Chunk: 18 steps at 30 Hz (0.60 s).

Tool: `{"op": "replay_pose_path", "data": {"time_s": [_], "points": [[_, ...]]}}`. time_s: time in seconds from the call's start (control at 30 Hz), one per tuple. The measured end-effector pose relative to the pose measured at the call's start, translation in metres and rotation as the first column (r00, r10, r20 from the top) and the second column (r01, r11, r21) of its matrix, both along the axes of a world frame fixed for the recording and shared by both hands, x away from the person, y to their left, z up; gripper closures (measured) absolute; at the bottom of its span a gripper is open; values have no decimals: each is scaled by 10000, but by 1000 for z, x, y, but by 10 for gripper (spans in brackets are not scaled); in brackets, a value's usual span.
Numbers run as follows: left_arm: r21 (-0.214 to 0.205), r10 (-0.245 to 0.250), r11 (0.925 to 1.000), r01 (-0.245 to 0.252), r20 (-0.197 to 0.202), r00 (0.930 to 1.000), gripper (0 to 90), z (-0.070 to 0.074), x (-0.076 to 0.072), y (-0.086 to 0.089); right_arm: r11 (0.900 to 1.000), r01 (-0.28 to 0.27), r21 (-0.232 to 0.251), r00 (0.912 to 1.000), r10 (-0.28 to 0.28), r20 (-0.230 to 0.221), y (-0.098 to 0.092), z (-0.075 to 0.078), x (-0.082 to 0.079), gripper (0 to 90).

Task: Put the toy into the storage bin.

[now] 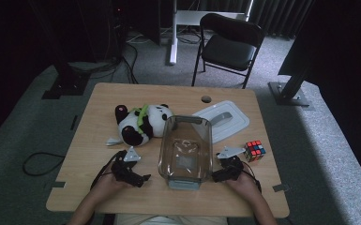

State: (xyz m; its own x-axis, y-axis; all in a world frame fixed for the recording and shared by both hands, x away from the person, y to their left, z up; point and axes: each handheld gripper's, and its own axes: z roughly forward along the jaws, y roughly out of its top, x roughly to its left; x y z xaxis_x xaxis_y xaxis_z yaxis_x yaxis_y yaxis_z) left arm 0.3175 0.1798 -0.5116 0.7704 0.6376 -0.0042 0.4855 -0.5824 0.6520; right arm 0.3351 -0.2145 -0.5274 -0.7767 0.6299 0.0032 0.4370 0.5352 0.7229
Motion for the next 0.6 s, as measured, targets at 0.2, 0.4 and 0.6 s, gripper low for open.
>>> {"op": "replay_pose_path", "data": {"time_s": [0.2, 0.4, 0.6], "points": [[40, -198, 9998, 197, 127, 9997, 19, 7, 0, -1, 10000, -2, -3, 10000, 2, 1, 0, 0, 0, 125], [-223, -273, 9994, 280, 307, 9992, 19, 24, 0, 0, 10000, 7, 3, 10000, -7, -5, 0, 0, 0, 125], [-452, -505, 9976, 528, 494, 9975, 19, 38, 2, -1, 10000, -26, 1, 10000, 26, -1, 0, 0, 0, 125]]}}
